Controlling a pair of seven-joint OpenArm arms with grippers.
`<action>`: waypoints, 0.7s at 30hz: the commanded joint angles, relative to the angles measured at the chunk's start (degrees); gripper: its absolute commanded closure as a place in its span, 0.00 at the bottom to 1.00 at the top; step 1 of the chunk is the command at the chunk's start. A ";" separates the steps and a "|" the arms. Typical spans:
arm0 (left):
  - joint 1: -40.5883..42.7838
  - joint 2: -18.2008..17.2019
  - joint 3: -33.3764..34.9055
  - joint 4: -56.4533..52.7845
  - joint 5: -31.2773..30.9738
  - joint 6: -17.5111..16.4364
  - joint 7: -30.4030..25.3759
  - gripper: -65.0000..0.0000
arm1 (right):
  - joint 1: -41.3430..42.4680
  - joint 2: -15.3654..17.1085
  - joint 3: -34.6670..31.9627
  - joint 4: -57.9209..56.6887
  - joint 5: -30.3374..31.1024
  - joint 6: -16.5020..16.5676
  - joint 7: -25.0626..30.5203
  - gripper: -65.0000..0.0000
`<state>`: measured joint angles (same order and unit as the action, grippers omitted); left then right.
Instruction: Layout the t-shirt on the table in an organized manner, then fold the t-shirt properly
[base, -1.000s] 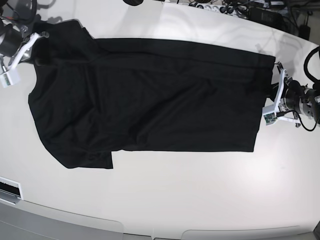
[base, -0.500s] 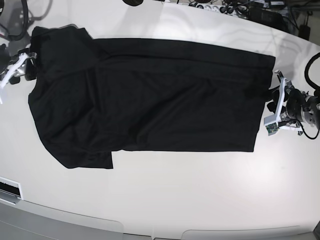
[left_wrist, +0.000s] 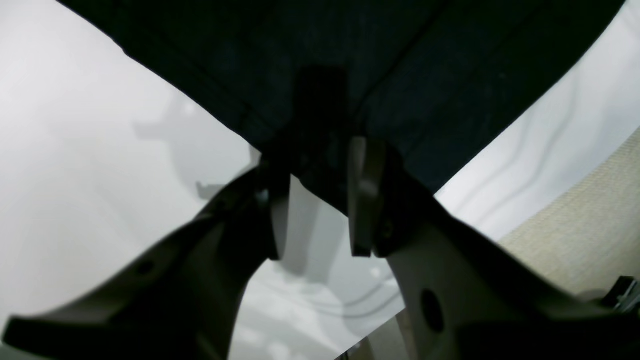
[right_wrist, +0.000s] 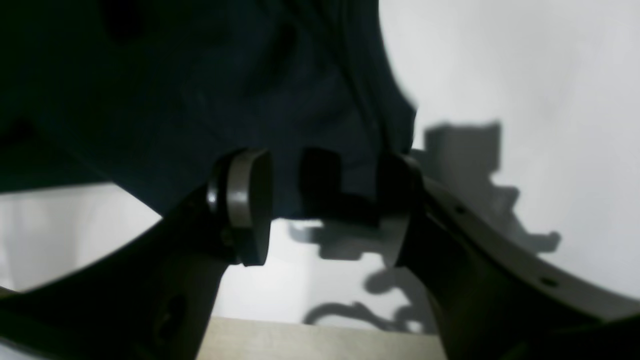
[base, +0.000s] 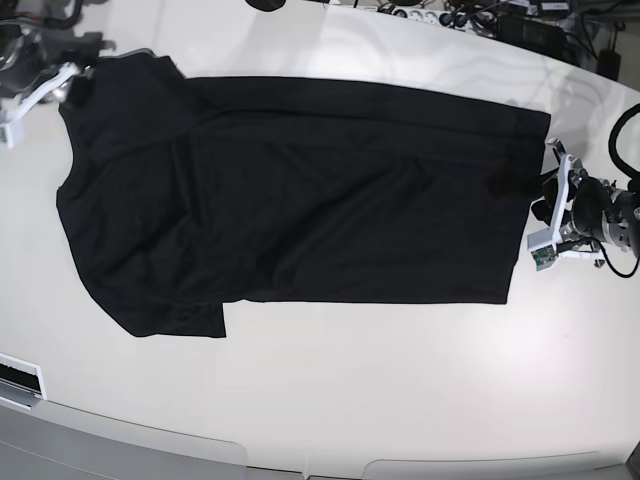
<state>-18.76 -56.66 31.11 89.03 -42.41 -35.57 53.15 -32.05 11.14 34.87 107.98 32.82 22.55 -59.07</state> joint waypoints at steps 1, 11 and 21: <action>-1.07 -1.07 -0.70 0.46 -0.52 0.09 -0.37 0.67 | -0.17 -0.37 0.50 0.87 -0.52 -0.55 2.29 0.47; -1.07 1.38 -0.70 0.46 -0.52 0.02 0.46 0.67 | 0.09 -2.51 3.80 -0.35 -10.47 -9.51 7.02 0.47; -1.07 1.42 -0.70 0.46 -0.50 0.02 0.87 0.67 | 3.56 -0.90 7.30 -13.07 0.09 -0.50 7.43 0.47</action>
<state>-18.74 -54.13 31.11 89.03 -42.59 -35.57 54.24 -28.34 9.19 41.74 93.97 32.18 22.02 -52.45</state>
